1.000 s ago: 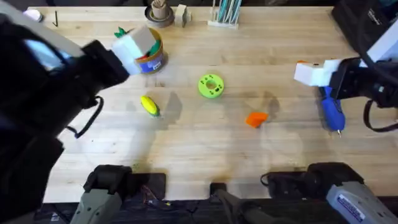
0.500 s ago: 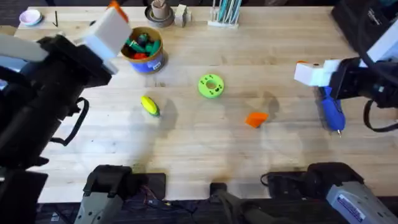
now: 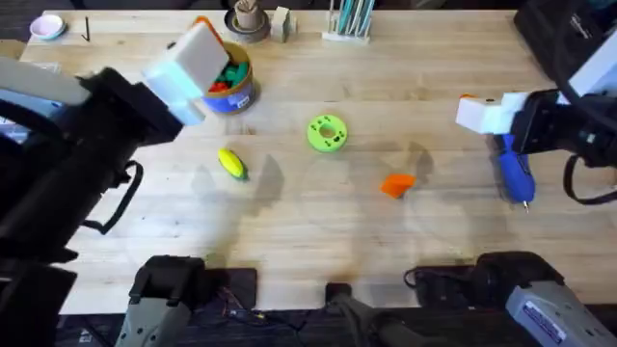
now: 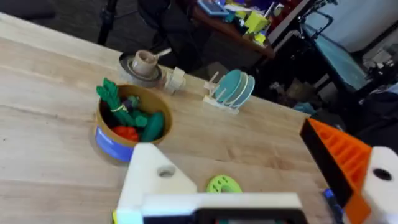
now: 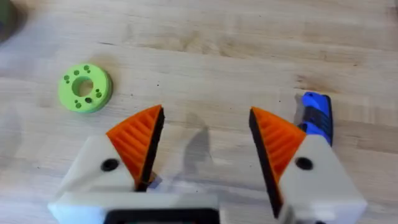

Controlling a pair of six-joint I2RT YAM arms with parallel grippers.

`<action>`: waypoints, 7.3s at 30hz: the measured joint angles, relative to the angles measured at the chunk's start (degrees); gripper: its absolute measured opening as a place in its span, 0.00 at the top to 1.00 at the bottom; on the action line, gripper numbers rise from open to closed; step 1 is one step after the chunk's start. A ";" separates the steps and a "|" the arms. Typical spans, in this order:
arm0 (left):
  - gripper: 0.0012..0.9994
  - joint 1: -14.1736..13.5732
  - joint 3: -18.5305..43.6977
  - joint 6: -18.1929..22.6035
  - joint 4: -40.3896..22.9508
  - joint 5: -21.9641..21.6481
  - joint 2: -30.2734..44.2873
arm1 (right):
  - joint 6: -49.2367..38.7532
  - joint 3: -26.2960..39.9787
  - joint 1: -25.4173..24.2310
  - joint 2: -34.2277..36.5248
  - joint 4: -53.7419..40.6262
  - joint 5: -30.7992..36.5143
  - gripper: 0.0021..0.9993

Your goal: Pick up the gripper from the table and insert it into the empty holder that is missing its gripper. Then pick up a screw, insert it into the mounting hole, and use the screwdriver to tighten it. Finally, clean up the table by picking up the vegetable and placing it into the bucket.

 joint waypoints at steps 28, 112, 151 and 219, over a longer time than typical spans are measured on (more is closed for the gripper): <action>0.01 0.00 -3.37 14.95 9.21 -1.22 -5.95 | 0.00 0.00 0.00 0.01 -0.07 0.00 0.13; 0.01 -1.18 -41.00 19.30 23.43 18.68 -24.66 | 0.00 0.00 0.00 0.01 -0.11 0.00 0.13; 0.01 -1.18 -41.00 29.18 21.97 42.31 -24.65 | -6.44 0.07 8.07 2.85 -16.20 -12.21 0.13; 0.01 -1.18 -41.00 29.18 21.66 45.22 -24.65 | -2.89 9.52 27.56 16.14 1.72 -7.43 0.99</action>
